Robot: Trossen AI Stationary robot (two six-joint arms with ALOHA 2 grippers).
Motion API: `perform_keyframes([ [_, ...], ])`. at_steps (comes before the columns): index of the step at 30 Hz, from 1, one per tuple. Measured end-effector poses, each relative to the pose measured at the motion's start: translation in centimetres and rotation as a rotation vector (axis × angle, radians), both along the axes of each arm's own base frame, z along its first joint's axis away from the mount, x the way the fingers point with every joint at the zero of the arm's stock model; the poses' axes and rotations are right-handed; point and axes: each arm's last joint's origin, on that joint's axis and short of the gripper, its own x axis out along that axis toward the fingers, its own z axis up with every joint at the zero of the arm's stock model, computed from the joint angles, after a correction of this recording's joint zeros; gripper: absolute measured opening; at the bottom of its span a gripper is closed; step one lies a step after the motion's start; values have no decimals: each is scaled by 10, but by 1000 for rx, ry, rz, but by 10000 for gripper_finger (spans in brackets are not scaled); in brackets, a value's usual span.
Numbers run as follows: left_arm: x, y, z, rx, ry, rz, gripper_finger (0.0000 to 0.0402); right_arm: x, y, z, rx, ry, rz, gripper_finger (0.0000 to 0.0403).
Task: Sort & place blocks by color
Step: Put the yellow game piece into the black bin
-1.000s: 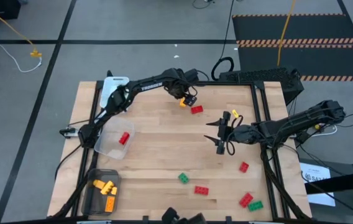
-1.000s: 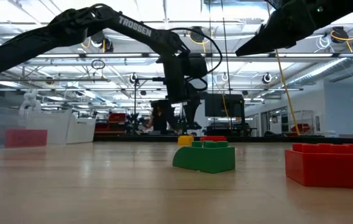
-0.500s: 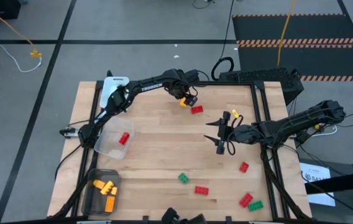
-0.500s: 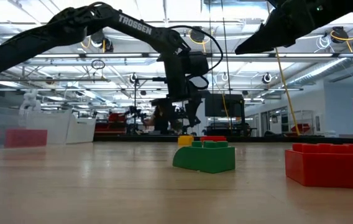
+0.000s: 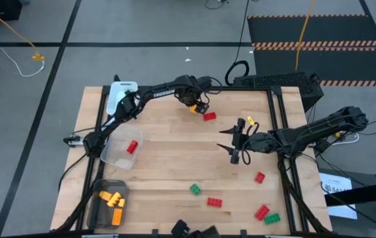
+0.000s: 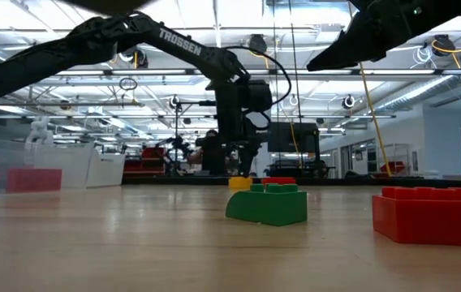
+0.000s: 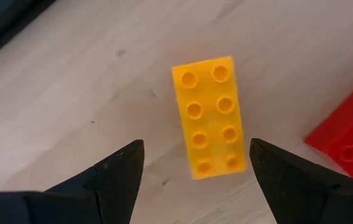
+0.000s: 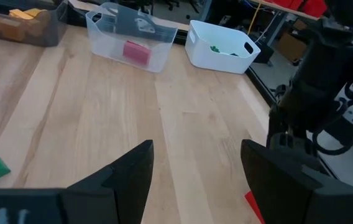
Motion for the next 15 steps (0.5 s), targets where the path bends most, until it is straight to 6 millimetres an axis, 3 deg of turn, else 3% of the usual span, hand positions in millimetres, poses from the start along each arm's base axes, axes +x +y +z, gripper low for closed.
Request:
perform_keyframes([
  [7,3,-1,1,6,-28,-4,294,0,0,0,-1,0,0,235],
  [15,-4,-2,-7,-24,67,-22,294,0,0,0,0,0,1,235],
])
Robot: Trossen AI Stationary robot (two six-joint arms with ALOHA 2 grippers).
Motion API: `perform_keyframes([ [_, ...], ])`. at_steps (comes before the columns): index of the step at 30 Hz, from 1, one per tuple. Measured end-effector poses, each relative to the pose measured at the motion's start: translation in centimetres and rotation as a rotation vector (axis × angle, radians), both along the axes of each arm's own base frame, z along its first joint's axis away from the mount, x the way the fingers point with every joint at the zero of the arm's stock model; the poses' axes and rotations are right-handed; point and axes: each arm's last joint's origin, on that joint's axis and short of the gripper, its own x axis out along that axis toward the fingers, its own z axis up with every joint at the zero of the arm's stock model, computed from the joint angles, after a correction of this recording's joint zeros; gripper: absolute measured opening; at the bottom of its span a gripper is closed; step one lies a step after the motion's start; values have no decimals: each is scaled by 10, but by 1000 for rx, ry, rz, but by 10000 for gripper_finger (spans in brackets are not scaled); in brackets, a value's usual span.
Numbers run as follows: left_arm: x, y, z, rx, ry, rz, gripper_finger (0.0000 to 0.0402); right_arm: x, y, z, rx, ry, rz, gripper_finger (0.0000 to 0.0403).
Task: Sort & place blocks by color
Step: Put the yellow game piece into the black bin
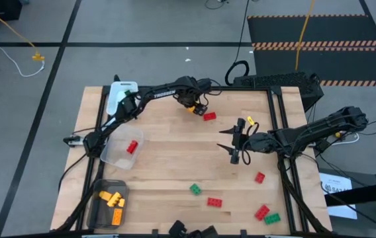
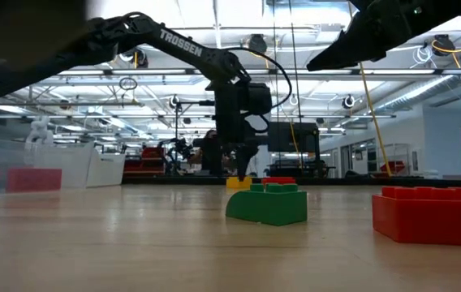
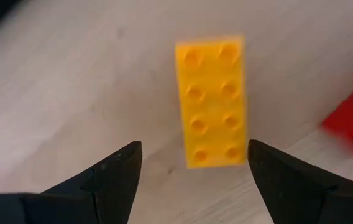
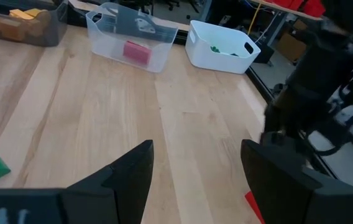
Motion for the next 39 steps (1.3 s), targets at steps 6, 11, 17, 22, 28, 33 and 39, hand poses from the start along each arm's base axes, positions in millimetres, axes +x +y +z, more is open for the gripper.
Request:
perform_keyframes([
  [6,1,0,-7,13,21,-8,294,0,0,0,0,0,0,235],
  [11,4,1,-7,33,3,-48,294,0,0,0,-2,1,1,235],
  [17,5,-1,-7,61,20,-100,294,0,0,0,-3,3,1,235],
  [22,8,-9,-7,73,40,-141,273,0,0,0,-2,5,0,235],
  [28,4,-5,-7,101,84,-141,182,0,0,0,-2,5,0,235],
  [33,3,-5,-7,99,96,-167,170,0,0,-1,-3,10,0,235],
  [39,-5,-8,12,84,111,-188,138,-1,0,-2,-5,22,0,235],
])
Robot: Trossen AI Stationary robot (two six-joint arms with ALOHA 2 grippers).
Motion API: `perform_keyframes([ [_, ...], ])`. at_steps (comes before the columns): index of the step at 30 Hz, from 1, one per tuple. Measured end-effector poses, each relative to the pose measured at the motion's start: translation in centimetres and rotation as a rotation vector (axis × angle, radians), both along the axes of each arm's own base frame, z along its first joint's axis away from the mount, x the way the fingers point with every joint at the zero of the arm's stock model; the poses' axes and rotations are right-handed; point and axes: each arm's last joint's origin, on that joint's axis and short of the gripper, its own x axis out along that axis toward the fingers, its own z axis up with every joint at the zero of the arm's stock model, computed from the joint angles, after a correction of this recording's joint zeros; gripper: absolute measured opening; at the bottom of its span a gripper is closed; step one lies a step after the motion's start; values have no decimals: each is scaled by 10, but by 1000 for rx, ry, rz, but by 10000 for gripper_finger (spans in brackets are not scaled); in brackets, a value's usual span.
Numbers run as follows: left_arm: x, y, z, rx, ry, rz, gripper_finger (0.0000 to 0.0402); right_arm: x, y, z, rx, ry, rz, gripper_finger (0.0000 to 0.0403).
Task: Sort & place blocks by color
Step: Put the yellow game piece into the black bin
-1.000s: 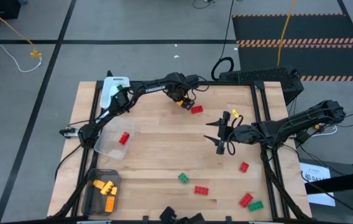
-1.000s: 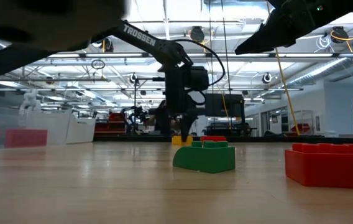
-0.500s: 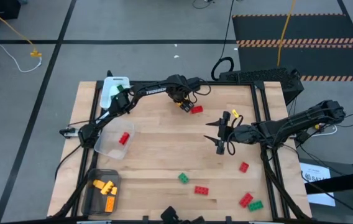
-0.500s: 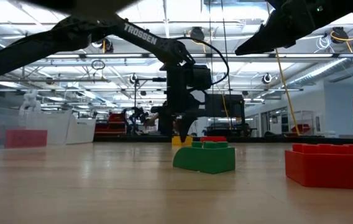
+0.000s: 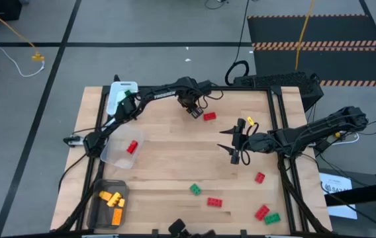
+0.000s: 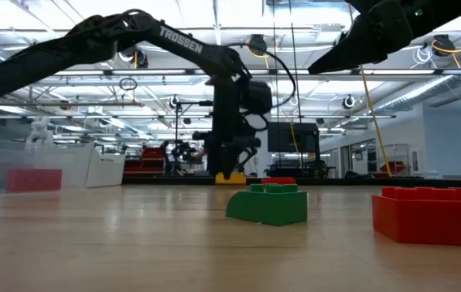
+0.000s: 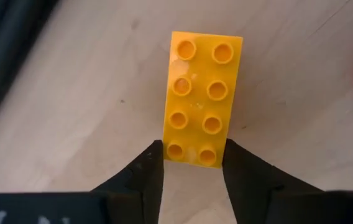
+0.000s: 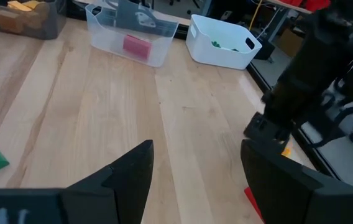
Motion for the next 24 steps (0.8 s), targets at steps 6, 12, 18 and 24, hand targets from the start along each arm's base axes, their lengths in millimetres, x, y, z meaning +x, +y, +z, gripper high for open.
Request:
perform_keyframes([
  [6,-6,-6,46,36,-105,-8,132,0,0,0,3,0,0,235],
  [12,-21,-20,100,71,-202,-25,133,0,1,0,4,0,4,235],
  [18,-41,-41,147,102,-257,-48,129,-1,1,-1,13,11,-1,235],
  [24,-67,-68,177,114,-183,-53,129,-2,1,-4,28,29,-11,235],
])
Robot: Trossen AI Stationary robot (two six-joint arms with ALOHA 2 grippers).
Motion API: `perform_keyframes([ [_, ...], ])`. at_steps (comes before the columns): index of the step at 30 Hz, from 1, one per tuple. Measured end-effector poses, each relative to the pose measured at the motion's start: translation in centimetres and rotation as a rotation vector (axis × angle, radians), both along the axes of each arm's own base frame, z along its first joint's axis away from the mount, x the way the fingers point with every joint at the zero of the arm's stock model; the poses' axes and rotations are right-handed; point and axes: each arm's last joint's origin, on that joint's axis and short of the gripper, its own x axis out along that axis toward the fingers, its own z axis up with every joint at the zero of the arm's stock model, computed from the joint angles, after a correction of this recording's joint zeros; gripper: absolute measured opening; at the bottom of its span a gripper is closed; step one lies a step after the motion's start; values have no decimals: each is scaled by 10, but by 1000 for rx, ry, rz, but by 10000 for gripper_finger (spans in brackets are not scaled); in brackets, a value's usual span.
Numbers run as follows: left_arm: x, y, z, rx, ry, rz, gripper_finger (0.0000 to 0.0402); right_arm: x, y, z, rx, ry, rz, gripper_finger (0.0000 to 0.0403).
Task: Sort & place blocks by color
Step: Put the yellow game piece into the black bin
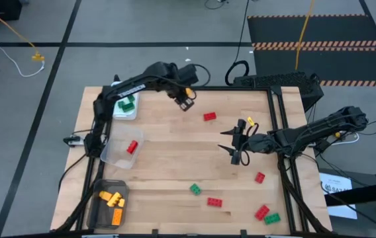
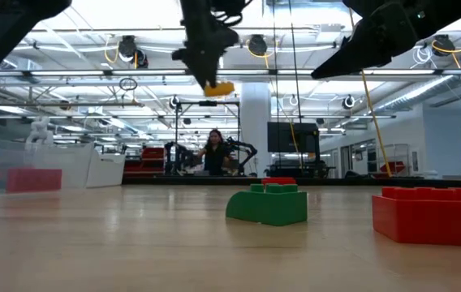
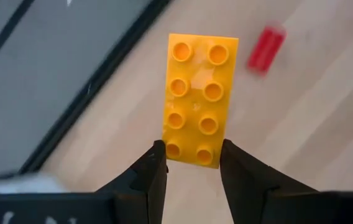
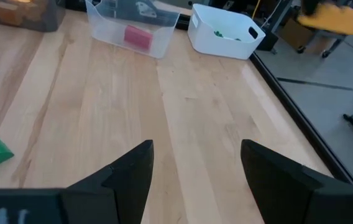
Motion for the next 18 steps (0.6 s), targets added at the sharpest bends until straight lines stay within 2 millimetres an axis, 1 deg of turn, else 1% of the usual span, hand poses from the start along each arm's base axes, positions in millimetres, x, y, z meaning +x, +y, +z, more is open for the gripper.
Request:
perform_keyframes([
  [3,-12,-14,6,-20,78,3,128,0,0,-1,11,5,-6,235],
  [7,-18,-40,10,-42,76,-58,128,-1,0,-2,30,9,-16,235],
  [9,-17,-54,8,-44,85,-94,128,-2,0,-3,40,19,-22,235],
  [12,-26,-68,-1,-63,131,-98,128,-3,1,-5,48,39,-18,235],
  [18,-56,-96,-7,-81,152,-54,128,-4,6,-5,47,43,7,235],
])
